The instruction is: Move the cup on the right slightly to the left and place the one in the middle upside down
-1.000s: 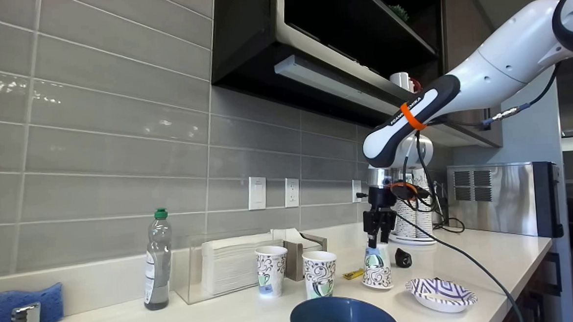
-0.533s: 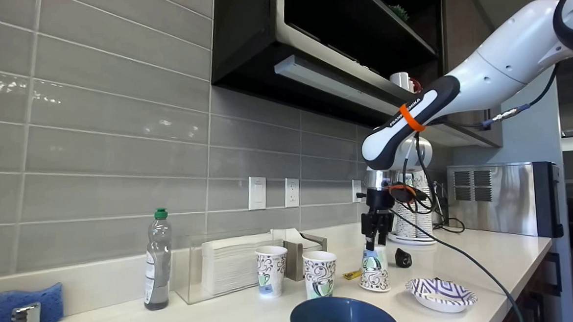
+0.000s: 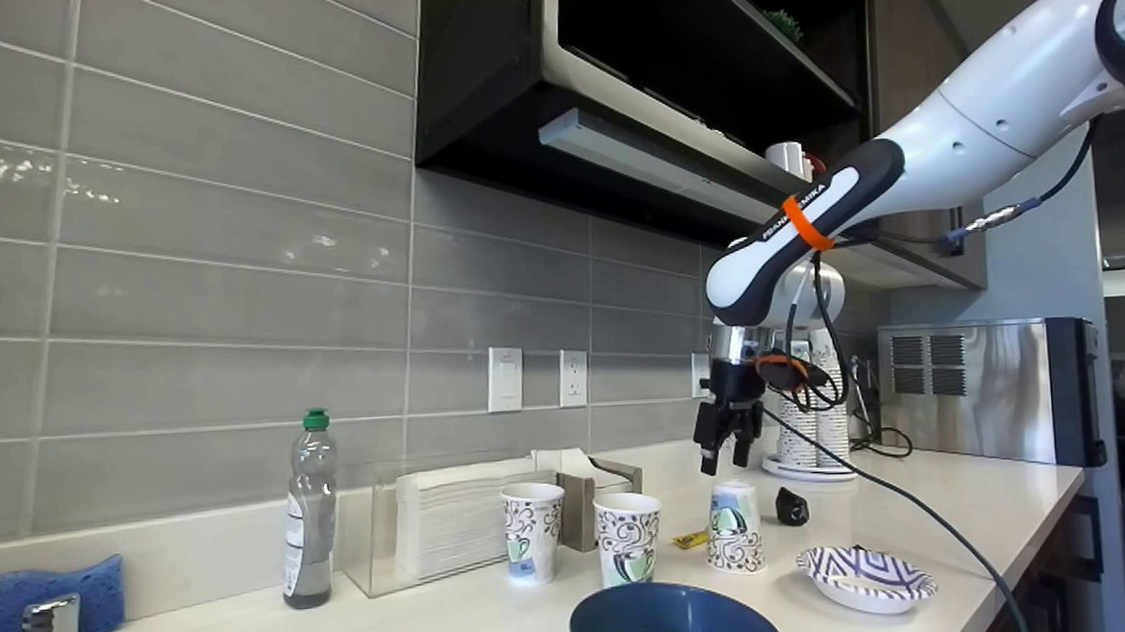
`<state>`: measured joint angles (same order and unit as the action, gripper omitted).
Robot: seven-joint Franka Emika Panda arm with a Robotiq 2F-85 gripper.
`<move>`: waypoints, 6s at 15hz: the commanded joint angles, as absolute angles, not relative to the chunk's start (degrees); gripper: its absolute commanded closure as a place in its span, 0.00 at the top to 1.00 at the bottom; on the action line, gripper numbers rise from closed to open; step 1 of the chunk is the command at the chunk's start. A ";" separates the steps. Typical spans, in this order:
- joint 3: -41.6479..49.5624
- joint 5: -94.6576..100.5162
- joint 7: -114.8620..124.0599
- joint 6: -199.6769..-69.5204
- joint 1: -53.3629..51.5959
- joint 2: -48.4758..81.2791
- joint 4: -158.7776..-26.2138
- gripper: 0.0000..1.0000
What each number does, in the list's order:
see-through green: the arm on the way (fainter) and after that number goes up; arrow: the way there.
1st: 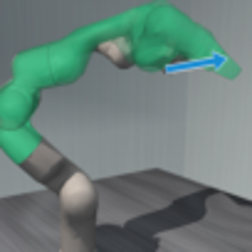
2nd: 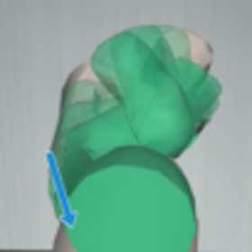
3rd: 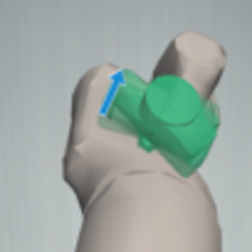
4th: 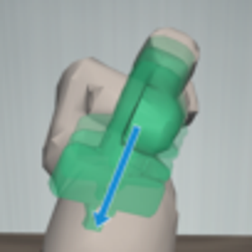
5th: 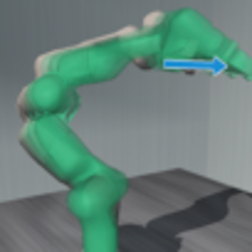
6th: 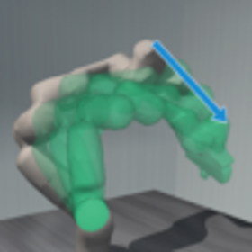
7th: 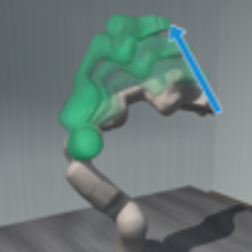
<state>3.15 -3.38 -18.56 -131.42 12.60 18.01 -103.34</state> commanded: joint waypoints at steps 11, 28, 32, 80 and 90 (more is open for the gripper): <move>2.91 -4.51 -15.09 -119.71 7.58 6.56 -110.31 1.00; -0.15 -14.52 -21.04 -128.99 5.23 7.36 -114.51 1.00; -0.36 -14.15 -21.85 -134.93 4.96 7.78 -115.60 1.00; 5.37 26.82 11.39 -129.15 -2.29 13.45 -112.42 1.00; 3.67 32.83 10.18 -116.27 -2.76 10.03 -110.50 1.00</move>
